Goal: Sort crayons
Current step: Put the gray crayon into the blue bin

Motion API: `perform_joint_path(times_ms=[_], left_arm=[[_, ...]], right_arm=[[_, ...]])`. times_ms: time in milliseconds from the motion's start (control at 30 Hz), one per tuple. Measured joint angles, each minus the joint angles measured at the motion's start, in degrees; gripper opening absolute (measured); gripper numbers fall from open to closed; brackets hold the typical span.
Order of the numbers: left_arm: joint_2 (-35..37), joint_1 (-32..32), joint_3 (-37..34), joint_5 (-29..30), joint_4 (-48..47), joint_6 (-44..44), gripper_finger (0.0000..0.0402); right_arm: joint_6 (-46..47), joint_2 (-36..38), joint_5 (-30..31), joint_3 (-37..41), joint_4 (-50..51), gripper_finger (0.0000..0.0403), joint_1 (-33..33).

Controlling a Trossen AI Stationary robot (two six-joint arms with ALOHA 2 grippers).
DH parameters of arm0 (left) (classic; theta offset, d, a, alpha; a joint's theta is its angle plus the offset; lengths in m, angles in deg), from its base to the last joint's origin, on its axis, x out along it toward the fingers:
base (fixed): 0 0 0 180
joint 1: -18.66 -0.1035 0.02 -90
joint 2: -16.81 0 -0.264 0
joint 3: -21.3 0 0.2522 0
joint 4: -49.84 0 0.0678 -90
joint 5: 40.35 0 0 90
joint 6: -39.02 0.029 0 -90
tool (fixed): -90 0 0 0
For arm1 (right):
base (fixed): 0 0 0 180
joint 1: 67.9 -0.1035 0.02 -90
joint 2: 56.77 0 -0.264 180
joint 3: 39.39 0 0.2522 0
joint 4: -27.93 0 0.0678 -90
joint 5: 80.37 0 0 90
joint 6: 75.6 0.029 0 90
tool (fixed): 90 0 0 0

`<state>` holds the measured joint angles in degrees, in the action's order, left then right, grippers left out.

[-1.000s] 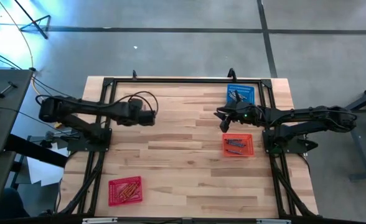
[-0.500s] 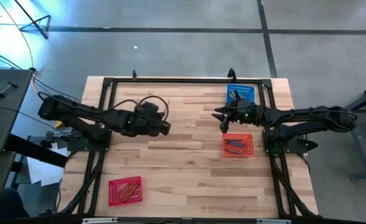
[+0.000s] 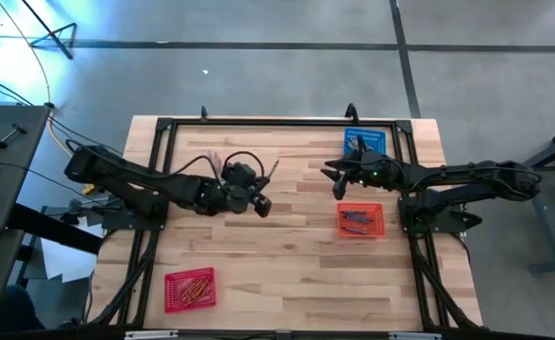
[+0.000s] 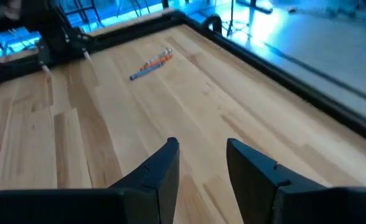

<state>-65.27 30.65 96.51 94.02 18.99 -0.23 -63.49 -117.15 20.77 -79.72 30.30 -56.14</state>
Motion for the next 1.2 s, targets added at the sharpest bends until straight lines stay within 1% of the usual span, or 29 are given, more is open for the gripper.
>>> perform_joint_path(times_ms=[100,200,333,600,733,767,900,1000,1100,1200], left_arm=[[-0.8,0.0,0.0,0.3,1.2,0.1,0.0001],[-2.1,0.0,0.0,1.3,2.4,0.0,0.0001],[-3.9,0.0,0.0,2.5,5.1,1.3,0.0001],[-5.4,-0.7,0.0,2.5,12.8,6.8,0.0001],[-5.4,-1.2,0.0,2.6,15.1,8.2,0.0001],[-5.4,-1.2,0.0,2.5,15.6,8.2,0.0001],[-5.4,-1.1,0.0,2.8,16.6,8.0,0.0001],[-5.4,-0.2,0.0,2.9,16.7,8.0,0.0001],[-5.4,0.7,0.0,4.9,17.3,8.0,0.0001],[-5.4,0.8,0.0,7.6,17.3,8.0,0.0001]], right_arm=[[-3.1,0.0,1.2,0.0,-0.6,0.0129,0.0],[-2.2,0.0,3.8,0.0,-1.1,0.0129,0.0],[1.9,-0.1,3.1,0.0,-0.6,0.0129,0.0],[-1.6,-0.1,2.8,0.0,-1.0,0.0129,0.0],[5.5,-0.1,3.8,0.0,-2.9,0.0129,0.0],[5.4,-0.1,3.7,0.0,-3.0,0.0129,0.0],[0.9,0.3,3.1,0.0,-3.5,0.0129,0.0],[0.4,1.3,0.6,0.0,-3.6,0.0129,0.0],[0.3,2.8,-3.0,0.0,-3.7,0.0129,0.0],[0.3,3.7,-3.6,0.0,-4.0,0.0129,0.0]])
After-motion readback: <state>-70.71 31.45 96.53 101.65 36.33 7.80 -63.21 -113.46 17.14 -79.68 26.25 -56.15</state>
